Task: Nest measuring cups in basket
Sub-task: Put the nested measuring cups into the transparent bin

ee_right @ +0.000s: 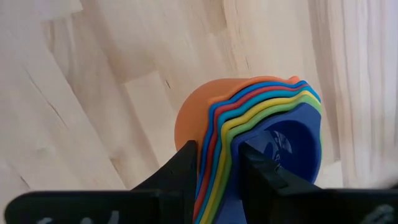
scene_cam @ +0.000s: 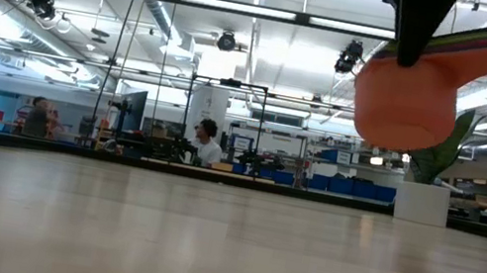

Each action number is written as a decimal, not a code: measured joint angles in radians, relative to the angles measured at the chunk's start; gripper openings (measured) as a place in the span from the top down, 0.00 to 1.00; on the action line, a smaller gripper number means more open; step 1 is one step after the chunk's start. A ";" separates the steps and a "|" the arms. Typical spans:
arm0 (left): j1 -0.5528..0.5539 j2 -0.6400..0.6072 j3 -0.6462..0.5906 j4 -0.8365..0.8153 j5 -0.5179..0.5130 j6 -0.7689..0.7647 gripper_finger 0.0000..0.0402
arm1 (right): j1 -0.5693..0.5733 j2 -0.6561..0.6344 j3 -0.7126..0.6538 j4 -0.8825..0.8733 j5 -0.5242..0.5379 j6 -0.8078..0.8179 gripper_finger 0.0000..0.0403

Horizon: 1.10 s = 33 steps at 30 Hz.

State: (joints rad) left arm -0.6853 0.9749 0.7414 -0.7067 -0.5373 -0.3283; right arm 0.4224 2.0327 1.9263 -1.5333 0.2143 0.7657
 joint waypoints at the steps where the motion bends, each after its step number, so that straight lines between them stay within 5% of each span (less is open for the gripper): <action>1: 0.000 0.000 0.000 0.000 0.000 0.000 0.98 | -0.001 0.000 0.000 -0.012 -0.004 0.003 0.76; 33: 0.000 0.000 0.000 0.000 0.000 0.003 0.98 | 0.000 -0.011 0.004 -0.038 -0.114 0.197 0.76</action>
State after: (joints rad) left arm -0.6853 0.9749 0.7414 -0.7071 -0.5377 -0.3256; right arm 0.4227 2.0216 1.9305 -1.5711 0.1003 0.9627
